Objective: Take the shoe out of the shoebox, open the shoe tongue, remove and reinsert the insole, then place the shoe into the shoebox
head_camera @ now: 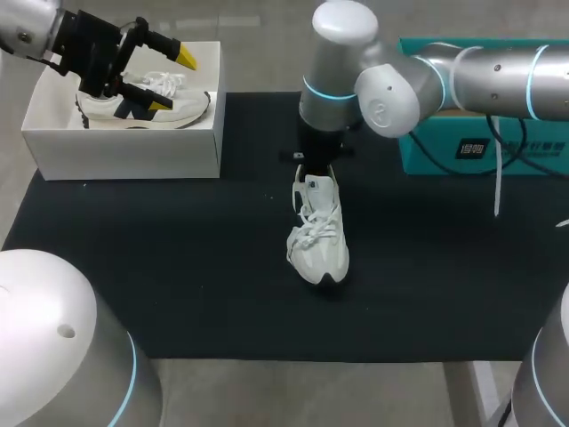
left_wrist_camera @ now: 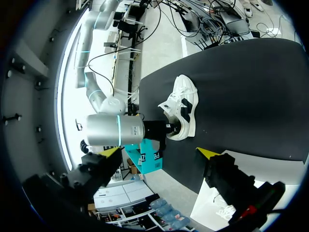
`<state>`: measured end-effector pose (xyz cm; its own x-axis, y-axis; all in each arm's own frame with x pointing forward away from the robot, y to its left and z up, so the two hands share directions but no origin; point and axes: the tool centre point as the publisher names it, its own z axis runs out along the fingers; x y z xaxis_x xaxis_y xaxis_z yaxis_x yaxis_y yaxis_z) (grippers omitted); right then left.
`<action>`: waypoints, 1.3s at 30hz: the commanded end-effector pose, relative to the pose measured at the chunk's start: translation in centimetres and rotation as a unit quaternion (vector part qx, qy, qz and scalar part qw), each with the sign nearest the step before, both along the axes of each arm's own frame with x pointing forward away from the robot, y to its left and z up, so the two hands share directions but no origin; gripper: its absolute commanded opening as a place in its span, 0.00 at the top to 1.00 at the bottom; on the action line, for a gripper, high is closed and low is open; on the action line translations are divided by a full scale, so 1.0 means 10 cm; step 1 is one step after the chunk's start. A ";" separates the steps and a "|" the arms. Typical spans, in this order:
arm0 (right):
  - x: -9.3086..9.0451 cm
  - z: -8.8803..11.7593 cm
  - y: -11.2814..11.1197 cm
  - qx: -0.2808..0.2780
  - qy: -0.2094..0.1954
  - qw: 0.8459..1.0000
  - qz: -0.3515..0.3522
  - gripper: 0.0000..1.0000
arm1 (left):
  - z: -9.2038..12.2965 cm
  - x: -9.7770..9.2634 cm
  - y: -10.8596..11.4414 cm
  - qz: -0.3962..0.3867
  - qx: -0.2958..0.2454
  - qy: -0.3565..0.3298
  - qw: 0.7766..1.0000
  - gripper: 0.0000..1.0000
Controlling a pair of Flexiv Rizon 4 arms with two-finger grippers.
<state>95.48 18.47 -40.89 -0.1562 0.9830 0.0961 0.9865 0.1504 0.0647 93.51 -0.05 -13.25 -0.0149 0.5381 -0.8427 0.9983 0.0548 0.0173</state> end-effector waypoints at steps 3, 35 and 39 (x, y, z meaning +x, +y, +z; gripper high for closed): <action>-0.01 -0.10 0.06 -0.012 0.018 1.000 -0.007 1.00 | 0.00 0.00 0.00 0.000 0.001 0.000 1.000 0.00; -0.22 -0.04 -0.13 -0.089 0.012 0.994 -0.066 1.00 | 0.00 0.00 0.00 0.000 0.001 0.000 1.000 0.00; -0.25 0.22 -0.11 -0.097 0.007 0.993 -0.065 1.00 | 0.00 0.00 0.00 0.000 0.001 0.000 1.000 0.00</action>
